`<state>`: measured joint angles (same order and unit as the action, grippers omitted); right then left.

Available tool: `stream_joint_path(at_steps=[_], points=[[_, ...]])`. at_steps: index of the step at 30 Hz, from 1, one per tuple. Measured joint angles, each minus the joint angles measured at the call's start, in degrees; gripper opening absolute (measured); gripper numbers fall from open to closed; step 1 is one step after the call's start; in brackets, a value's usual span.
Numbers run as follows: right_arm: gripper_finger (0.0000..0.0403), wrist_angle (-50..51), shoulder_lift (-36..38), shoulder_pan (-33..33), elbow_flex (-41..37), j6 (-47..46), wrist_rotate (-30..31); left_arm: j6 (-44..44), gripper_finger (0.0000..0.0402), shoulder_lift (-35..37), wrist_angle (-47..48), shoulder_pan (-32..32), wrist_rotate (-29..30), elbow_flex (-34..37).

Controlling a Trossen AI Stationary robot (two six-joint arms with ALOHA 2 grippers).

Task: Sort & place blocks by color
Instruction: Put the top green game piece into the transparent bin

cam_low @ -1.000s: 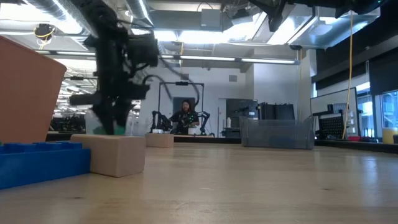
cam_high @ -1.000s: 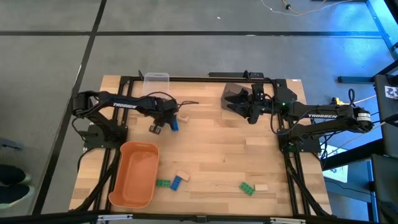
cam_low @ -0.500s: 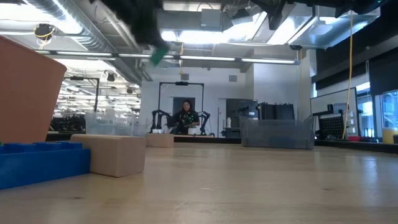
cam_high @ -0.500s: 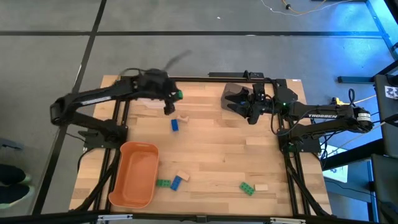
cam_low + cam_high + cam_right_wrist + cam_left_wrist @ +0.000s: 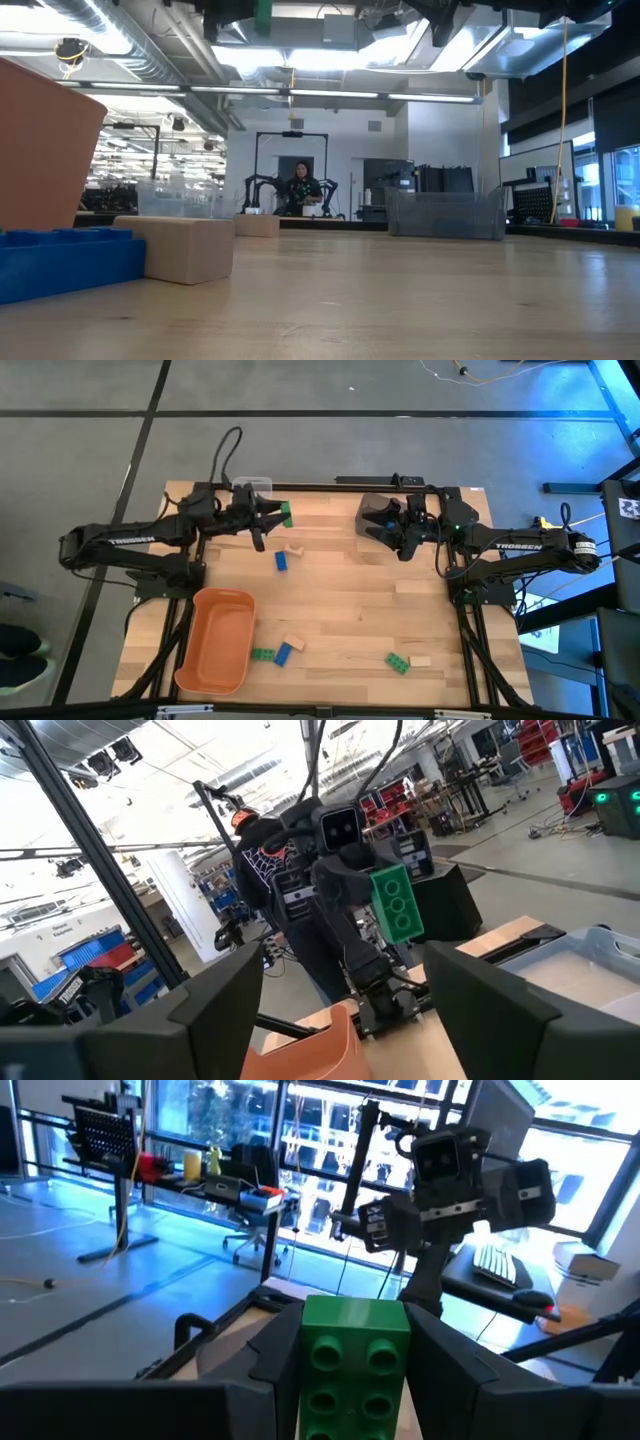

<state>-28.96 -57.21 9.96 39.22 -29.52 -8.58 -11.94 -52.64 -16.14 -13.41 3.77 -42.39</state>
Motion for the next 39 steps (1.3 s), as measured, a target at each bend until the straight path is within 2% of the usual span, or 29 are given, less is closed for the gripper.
stream_joint_path(at_steps=[20,25,28,32,39], points=[[0.0277,-0.08,-0.02,-0.02,0.00,-0.15,0.00,-0.07,0.0128,0.07,-0.61,-0.07,-0.31,0.00],[0.0277,-0.04,-0.02,-0.01,0.00,-0.17,0.02,0.34,0.0128,0.07,0.99,-0.96,3.46,-0.38],[0.0277,-0.01,-0.02,0.00,0.00,-0.17,0.02,0.90,0.0128,0.07,7.58,-4.63,5.84,-2.85],[0.0277,0.01,-0.02,-0.01,0.00,-0.17,0.04,4.76,0.0128,-1.66,18.76,-13.49,5.64,-8.47],[0.0277,0.05,-0.02,0.00,0.00,-0.20,0.15,11.22,0.0128,-11.29,33.11,-30.35,-1.81,-16.21]])
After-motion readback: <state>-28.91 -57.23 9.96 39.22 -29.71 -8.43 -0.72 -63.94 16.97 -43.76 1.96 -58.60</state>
